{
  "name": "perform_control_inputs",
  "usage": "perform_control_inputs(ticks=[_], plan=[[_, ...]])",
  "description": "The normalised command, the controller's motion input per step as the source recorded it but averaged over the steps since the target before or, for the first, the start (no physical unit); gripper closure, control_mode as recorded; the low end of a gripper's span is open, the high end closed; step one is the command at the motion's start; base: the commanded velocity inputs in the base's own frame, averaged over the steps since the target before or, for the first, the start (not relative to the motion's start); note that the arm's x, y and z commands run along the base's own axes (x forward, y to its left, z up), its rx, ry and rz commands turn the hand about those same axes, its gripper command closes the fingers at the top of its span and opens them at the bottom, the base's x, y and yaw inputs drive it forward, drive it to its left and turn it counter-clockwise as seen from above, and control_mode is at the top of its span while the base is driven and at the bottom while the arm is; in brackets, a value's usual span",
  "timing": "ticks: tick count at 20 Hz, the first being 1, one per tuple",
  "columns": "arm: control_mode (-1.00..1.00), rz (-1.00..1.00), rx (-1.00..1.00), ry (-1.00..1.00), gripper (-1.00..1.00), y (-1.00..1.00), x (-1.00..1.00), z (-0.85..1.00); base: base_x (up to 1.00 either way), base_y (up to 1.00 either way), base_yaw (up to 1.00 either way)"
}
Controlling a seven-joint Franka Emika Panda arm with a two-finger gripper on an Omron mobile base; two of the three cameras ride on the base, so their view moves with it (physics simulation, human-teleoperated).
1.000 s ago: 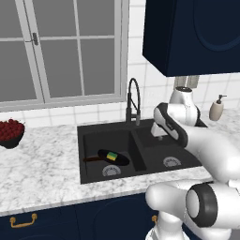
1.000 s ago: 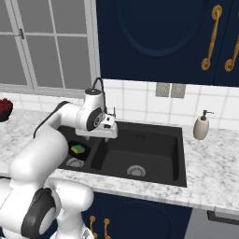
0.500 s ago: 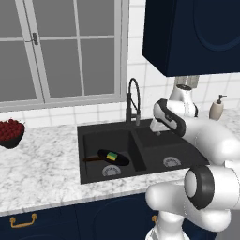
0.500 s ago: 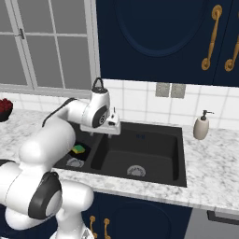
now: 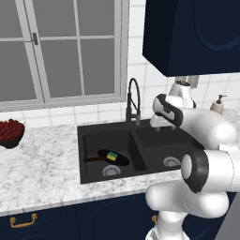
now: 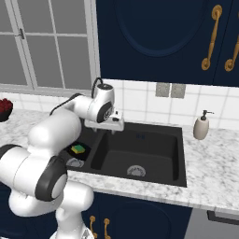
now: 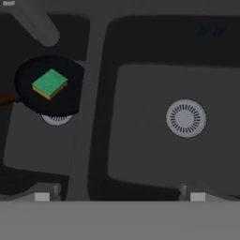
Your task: Pick the pan and sponge and place them into the sink. Then turn on the water.
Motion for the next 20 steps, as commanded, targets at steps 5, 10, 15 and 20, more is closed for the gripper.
perform_control_inputs(ticks=[5,10,15,20], plan=[[-1.0,0.03,0.0,-0.01,-1.0,-0.09,0.05,-0.03,0.0,0.0,0.0],[-1.0,0.06,0.0,-0.11,-1.0,-0.13,0.13,-0.18,0.0,0.0,0.0],[-1.0,0.03,0.0,-0.17,-1.0,-0.17,0.23,-0.09,0.0,0.0,0.0],[-1.0,0.03,0.0,-0.17,-1.0,-0.25,0.07,-0.14,0.0,0.0,0.0]])
